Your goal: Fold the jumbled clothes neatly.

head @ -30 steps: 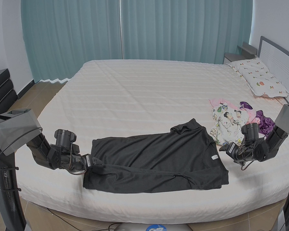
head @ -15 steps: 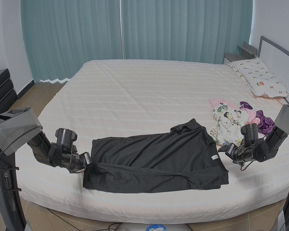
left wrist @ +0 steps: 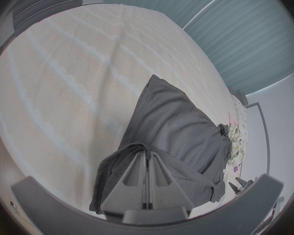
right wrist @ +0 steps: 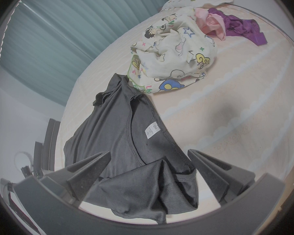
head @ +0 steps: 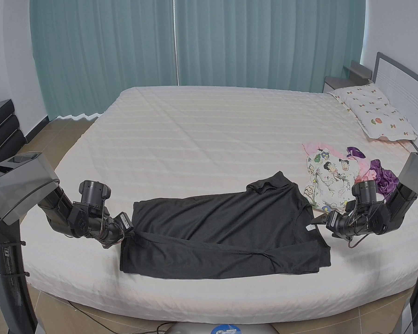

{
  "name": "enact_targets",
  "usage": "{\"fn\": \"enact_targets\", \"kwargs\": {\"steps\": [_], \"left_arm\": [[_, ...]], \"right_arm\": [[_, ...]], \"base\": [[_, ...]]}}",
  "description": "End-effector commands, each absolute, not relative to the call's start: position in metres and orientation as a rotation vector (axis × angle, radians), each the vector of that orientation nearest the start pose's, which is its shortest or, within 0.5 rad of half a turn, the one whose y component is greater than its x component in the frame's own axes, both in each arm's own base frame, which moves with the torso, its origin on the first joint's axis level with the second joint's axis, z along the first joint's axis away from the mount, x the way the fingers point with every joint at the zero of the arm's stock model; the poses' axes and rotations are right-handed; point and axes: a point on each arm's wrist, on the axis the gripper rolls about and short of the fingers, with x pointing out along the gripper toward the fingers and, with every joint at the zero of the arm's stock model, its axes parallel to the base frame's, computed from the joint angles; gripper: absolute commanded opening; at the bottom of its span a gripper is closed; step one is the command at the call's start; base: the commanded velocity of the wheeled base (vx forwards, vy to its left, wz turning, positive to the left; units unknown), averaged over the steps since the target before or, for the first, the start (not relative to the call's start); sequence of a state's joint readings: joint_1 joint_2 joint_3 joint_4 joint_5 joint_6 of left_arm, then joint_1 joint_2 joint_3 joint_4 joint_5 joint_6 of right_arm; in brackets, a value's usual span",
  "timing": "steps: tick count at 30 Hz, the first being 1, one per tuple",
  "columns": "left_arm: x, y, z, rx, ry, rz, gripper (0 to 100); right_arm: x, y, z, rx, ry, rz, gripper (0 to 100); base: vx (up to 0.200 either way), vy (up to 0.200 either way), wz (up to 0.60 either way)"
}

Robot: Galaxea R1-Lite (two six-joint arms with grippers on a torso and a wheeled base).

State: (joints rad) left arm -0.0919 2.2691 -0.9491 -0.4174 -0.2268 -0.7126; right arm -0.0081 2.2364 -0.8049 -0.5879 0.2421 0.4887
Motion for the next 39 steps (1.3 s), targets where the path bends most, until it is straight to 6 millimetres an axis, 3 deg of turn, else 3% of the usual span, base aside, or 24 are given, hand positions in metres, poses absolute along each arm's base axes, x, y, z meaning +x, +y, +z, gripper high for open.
{"fn": "enact_targets", "kwargs": {"steps": [1, 10, 21, 22, 31, 39], "left_arm": [[0.368, -0.039, 0.001, -0.732, 0.977, 0.038, 0], [0.368, -0.037, 0.002, -0.755, 0.988, 0.007, 0], [0.370, -0.036, 0.003, -0.758, 0.985, 0.006, 0], [0.370, -0.036, 0.003, -0.759, 0.983, 0.007, 0], [0.371, -0.036, 0.004, -0.786, 0.983, 0.012, 0], [0.371, -0.035, 0.007, -0.787, 0.974, 0.012, 0]], "right_arm": [[0.344, 0.001, -0.018, 0.527, 0.909, 0.083, 100], [0.339, 0.010, -0.042, 0.458, 0.868, 0.202, 100], [0.338, 0.019, -0.047, 0.455, 0.888, 0.249, 100], [0.338, 0.019, -0.047, 0.455, 0.888, 0.249, 0], [0.335, 0.018, -0.047, 0.460, 0.892, 0.244, 0], [0.328, 0.013, -0.032, 0.487, 0.872, 0.257, 0]], "base": [[0.000, 0.000, 0.00], [0.000, 0.000, 0.00], [0.000, 0.000, 0.00], [0.000, 0.000, 0.00], [0.000, 0.000, 0.00], [0.000, 0.000, 0.00]]}}
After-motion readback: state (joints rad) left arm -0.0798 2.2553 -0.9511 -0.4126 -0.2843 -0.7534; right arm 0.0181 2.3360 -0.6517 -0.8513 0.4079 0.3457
